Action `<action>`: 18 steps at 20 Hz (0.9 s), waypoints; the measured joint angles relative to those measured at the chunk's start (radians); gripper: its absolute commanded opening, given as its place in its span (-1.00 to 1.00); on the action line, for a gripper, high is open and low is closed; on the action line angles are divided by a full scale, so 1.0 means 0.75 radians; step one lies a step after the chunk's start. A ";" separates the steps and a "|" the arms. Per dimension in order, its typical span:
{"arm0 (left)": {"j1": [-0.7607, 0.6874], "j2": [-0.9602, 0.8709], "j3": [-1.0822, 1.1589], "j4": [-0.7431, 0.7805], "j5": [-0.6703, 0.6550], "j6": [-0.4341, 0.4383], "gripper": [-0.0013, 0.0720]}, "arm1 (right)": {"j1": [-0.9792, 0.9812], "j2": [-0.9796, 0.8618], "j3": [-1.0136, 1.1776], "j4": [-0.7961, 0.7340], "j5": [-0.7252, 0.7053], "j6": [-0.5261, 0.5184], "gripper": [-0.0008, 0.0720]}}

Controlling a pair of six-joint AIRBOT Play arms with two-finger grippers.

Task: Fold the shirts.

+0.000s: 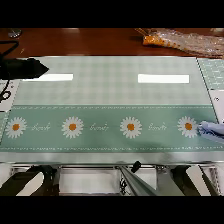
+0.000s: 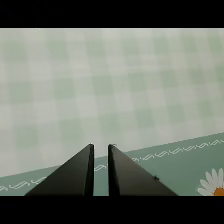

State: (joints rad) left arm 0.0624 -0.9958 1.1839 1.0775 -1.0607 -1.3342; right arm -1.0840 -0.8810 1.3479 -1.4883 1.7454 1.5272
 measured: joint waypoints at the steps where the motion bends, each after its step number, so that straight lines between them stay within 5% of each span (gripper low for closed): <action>1: 0.000 0.000 0.000 -0.001 0.019 0.006 -0.59 | -0.011 0.000 -0.022 -0.045 0.019 -0.001 -0.90; 12: 0.029 -0.002 0.003 -0.001 0.250 0.059 -0.60 | -0.041 0.099 -0.500 -0.791 0.046 -0.023 -0.89; 18: 0.067 -0.002 0.003 0.001 0.300 0.078 -0.60 | -0.041 0.114 -0.665 -1.019 -0.002 -0.051 -0.89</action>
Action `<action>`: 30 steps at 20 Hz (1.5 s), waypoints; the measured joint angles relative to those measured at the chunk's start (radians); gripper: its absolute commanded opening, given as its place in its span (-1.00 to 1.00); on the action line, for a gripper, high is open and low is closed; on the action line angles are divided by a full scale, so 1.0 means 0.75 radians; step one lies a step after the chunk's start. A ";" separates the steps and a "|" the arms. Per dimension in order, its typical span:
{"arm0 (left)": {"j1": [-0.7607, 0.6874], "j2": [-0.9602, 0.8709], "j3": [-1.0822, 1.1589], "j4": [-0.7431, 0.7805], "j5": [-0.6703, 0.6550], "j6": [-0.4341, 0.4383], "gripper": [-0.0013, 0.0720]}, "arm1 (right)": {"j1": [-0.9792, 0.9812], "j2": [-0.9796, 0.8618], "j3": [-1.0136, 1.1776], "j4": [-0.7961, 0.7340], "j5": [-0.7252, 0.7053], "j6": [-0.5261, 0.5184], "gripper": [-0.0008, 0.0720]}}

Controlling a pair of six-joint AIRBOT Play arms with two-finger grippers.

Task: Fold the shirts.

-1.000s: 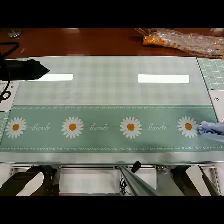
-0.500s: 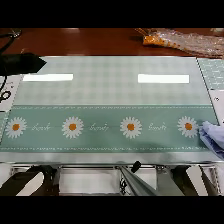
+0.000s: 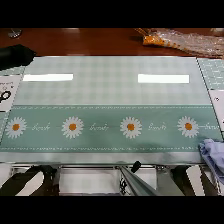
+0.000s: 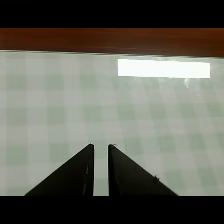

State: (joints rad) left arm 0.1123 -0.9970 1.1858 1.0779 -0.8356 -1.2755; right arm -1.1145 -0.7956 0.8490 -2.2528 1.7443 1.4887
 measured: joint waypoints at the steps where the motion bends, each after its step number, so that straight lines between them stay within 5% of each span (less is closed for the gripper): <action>1: 0.003 0.000 0.001 0.000 0.006 0.001 -0.60 | 0.000 0.001 -0.019 -0.015 -0.003 -0.008 -0.88; 4: 0.007 0.000 0.001 0.000 0.023 0.006 -0.60 | 0.000 0.002 -0.052 -0.046 0.009 -0.027 -0.14; 11: 0.009 0.000 0.001 0.033 0.031 0.015 -0.59 | 0.000 0.002 -0.069 -0.057 0.062 -0.070 -0.12; 12: 0.009 0.000 0.001 0.042 0.031 0.015 -0.30 | 0.000 0.002 -0.068 -0.037 0.057 -0.074 -0.12; 13: 0.009 0.000 0.001 0.049 0.030 0.015 0.29 | 0.000 0.002 -0.061 0.001 0.049 -0.075 -0.12; 14: 0.010 0.000 0.001 0.053 0.028 0.015 0.54 | 0.001 0.002 -0.047 0.059 0.024 -0.076 -0.08; 16: 0.009 -0.003 0.001 0.061 0.022 0.014 0.54 | 0.017 0.002 0.005 0.244 -0.053 -0.099 0.22; 18: 0.005 -0.013 0.001 0.065 -0.021 0.014 0.54 | 0.078 0.002 0.084 0.501 -0.164 -0.156 0.24; 22: -0.091 -0.044 0.004 0.079 -0.164 0.010 0.54 | 0.388 -0.003 0.232 0.957 -0.429 -0.282 0.65; 28: -0.460 -0.141 0.026 0.369 -0.394 -0.165 1.00 | 1.036 -0.134 0.305 1.206 -0.632 -0.203 0.69; 30: -0.569 -0.190 0.030 0.476 -0.484 -0.254 1.00 | 1.214 -0.199 0.310 1.216 -0.647 -0.167 0.70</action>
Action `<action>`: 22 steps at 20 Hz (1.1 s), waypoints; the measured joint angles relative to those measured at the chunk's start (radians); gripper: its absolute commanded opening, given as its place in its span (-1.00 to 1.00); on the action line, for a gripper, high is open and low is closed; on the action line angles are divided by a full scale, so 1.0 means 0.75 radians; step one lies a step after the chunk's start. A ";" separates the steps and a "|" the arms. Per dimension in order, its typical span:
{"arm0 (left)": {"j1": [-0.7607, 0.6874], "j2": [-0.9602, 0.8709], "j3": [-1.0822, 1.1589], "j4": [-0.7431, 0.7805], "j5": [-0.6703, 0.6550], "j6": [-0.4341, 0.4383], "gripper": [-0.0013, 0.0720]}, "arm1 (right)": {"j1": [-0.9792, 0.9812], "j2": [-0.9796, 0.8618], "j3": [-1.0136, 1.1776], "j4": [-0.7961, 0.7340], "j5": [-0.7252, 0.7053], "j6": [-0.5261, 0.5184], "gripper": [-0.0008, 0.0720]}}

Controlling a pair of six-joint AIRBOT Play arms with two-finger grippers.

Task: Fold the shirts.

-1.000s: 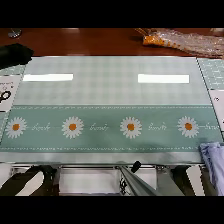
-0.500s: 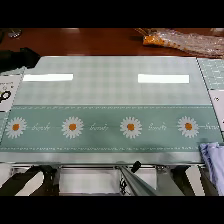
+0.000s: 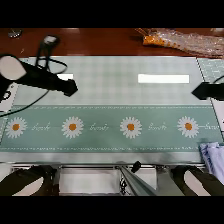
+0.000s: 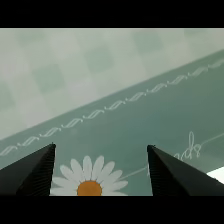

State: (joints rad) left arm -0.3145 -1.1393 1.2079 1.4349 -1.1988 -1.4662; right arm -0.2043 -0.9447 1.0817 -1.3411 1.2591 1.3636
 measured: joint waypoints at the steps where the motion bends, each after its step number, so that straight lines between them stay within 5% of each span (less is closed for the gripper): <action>1: -0.040 -0.023 0.001 0.043 -0.041 -0.035 1.00 | 0.080 -0.028 0.002 -0.005 -0.005 0.013 0.70; 8: -0.155 -0.103 0.003 0.167 -0.179 -0.150 1.00 | 0.362 -0.099 0.006 -0.148 -0.012 0.048 0.69; 22: -0.168 -0.111 0.003 0.186 -0.192 -0.166 1.00 | 0.400 -0.108 0.006 -0.190 -0.015 0.052 0.69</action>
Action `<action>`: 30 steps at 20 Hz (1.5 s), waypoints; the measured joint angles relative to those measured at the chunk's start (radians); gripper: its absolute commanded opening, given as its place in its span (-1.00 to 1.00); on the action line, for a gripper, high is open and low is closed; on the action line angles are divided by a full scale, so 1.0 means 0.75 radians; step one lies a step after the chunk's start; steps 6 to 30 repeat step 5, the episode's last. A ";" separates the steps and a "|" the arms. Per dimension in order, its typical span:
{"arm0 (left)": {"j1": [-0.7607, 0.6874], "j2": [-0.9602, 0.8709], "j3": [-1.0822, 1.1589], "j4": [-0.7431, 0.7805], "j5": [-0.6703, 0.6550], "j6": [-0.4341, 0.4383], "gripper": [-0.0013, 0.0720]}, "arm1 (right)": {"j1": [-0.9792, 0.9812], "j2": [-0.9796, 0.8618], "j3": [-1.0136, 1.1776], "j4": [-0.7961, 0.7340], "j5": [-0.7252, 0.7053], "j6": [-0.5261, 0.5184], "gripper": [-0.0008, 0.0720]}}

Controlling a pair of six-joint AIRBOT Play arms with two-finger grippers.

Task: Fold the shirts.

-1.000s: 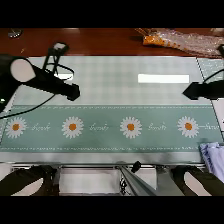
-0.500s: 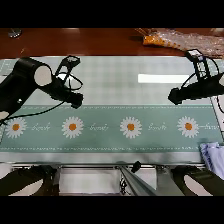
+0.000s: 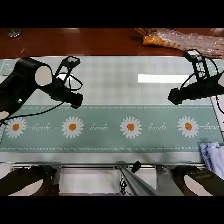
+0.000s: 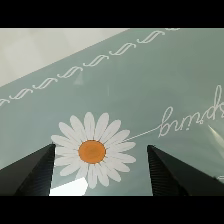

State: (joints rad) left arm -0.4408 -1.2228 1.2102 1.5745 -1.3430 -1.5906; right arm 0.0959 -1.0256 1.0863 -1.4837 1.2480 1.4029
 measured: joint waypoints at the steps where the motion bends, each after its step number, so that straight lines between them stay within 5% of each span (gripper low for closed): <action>1: 0.000 0.000 0.000 0.000 -0.001 0.000 1.00 | 0.000 0.000 0.000 -0.001 0.001 0.000 0.69; 30: 0.000 0.000 0.000 0.000 -0.002 -0.003 1.00 | 0.000 0.000 0.000 -0.001 0.000 0.000 0.69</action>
